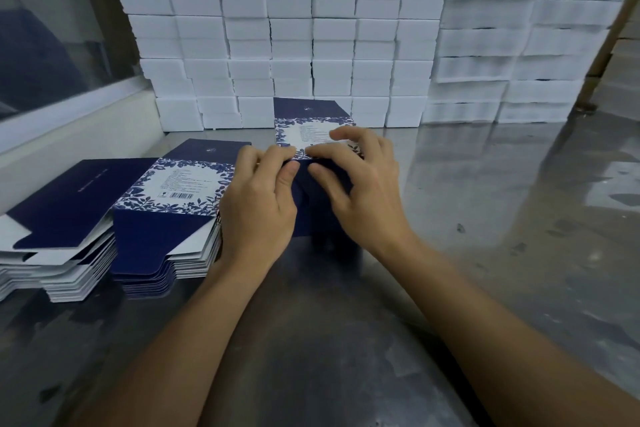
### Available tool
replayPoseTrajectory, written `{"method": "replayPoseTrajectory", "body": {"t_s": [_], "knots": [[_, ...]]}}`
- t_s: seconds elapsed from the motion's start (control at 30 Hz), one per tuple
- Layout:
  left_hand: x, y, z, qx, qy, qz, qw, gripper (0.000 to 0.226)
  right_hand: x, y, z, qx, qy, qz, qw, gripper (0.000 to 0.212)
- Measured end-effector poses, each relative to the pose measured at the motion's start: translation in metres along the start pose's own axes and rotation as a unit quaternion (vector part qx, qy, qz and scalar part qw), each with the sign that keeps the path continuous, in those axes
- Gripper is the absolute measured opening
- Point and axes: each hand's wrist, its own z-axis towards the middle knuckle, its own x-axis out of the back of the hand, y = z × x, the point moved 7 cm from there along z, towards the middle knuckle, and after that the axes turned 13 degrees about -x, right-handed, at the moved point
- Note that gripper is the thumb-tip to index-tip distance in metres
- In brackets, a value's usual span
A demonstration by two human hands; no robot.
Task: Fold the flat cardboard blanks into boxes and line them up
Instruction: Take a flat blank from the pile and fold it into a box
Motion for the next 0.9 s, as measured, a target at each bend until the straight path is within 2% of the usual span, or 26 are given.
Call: {"method": "replayPoseTrajectory", "body": {"t_s": [0.33, 0.53, 0.67, 0.9], "knots": [[-0.002, 0.003, 0.002, -0.008, 0.009, 0.004, 1.0, 0.02, 0.002, 0.0, 0.004, -0.001, 0.034, 0.032, 0.999, 0.012], [0.001, -0.006, 0.001, 0.016, 0.006, 0.009, 1.0, 0.017, 0.003, 0.017, 0.007, -0.043, 0.006, 0.077, 0.996, 0.015], [0.0, -0.005, 0.002, 0.02, 0.004, 0.007, 1.0, 0.016, 0.003, 0.015, 0.01, -0.037, 0.011, 0.092, 0.995, 0.01], [-0.001, -0.012, 0.001, 0.026, -0.004, -0.001, 1.0, 0.02, 0.006, 0.029, 0.011, -0.066, 0.015, 0.11, 0.992, 0.016]]}}
